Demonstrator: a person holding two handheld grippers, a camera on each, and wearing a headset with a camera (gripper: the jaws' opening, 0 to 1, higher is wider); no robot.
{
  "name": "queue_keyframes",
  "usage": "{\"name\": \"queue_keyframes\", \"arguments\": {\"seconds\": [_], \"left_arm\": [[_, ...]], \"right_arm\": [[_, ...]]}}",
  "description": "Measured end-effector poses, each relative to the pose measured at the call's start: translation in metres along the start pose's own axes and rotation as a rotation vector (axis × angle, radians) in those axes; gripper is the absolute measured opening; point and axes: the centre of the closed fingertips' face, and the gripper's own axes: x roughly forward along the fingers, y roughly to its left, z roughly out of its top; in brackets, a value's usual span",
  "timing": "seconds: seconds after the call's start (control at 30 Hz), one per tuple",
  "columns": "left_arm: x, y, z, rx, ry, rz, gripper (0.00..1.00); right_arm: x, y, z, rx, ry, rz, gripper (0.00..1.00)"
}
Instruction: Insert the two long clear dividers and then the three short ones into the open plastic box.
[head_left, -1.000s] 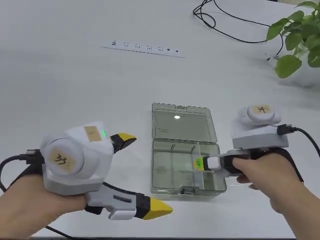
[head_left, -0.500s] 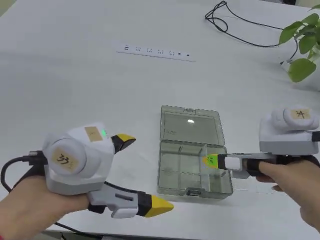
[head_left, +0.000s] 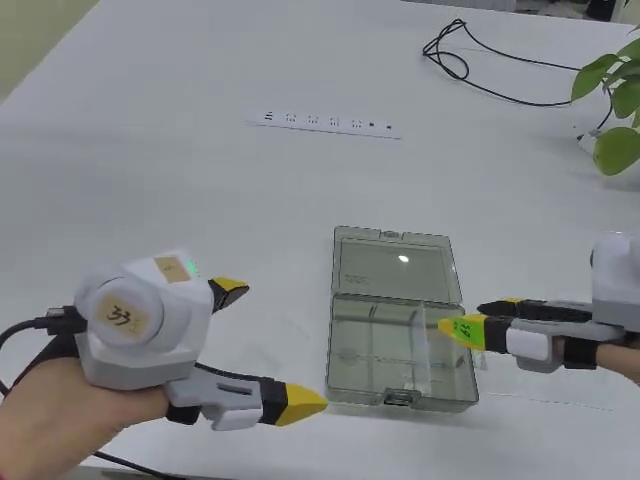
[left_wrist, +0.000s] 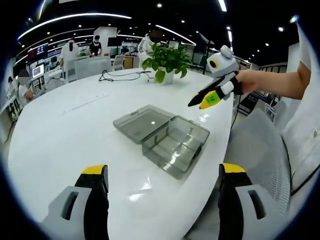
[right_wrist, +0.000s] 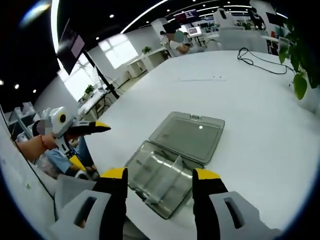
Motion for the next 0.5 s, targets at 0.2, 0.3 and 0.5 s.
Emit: {"name": "queue_keyframes", "arguments": {"seconds": [0.2,0.3,0.5], "left_arm": [[-0.002,0.008,-0.009,-0.025,0.053,0.037,0.88],[0.000,0.011,-0.015,-0.038,0.090,0.053,0.86],[0.004,0.015,-0.038,-0.170,0.218,0.087,0.81]], "right_arm": [[-0.010,0.001,-0.002,-0.107,-0.001,0.022,0.67],[-0.016,0.001,-0.004,-0.144,-0.015,0.041,0.71],[-0.023,-0.001,-0.012,-0.211,-0.015,0.061,0.79]]}}
